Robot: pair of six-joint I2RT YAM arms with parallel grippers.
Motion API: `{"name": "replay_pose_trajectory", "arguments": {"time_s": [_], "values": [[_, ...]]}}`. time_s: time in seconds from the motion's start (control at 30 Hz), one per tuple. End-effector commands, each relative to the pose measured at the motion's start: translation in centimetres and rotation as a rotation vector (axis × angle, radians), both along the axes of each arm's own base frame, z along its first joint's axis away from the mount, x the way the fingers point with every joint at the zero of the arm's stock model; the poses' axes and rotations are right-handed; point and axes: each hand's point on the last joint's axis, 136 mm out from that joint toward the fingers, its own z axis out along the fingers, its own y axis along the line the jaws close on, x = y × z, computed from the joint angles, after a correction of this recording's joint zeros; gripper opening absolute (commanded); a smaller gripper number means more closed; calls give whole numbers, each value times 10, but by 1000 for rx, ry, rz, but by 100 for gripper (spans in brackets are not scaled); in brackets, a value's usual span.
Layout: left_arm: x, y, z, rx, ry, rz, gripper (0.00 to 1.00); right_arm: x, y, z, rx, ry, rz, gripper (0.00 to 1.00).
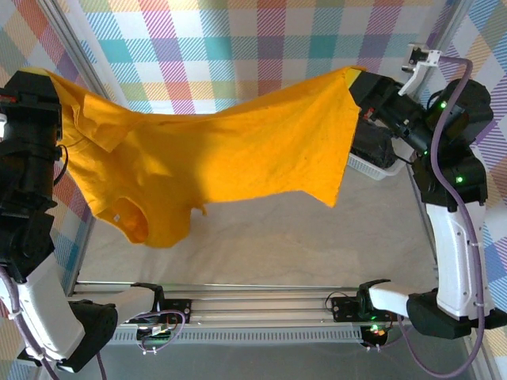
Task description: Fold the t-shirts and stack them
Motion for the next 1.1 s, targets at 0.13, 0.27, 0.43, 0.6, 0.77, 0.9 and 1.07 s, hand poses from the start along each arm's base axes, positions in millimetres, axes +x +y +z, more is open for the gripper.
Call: {"name": "replay_pose_trajectory", "arguments": {"time_s": [0.13,0.27,0.43,0.6,0.77,0.9,1.07], "values": [[138,-8,-75,34,287,1,0,88,45,-64,17,170,182,0],[207,2,-119,14,392,-31,0,142,68,-105,37,267,254,0],[262,23,-133,-6,422,-89,0,191,83,-117,39,301,285,0],[255,20,-76,-28,228,-148,0,220,81,-93,40,266,257,0],[199,9,-25,-76,99,-184,0,227,53,-61,111,228,205,0],[138,7,-22,-98,131,-149,0,210,39,-60,72,251,174,0],[96,-15,-108,-266,298,-198,0,183,20,-121,9,426,53,0]]}}
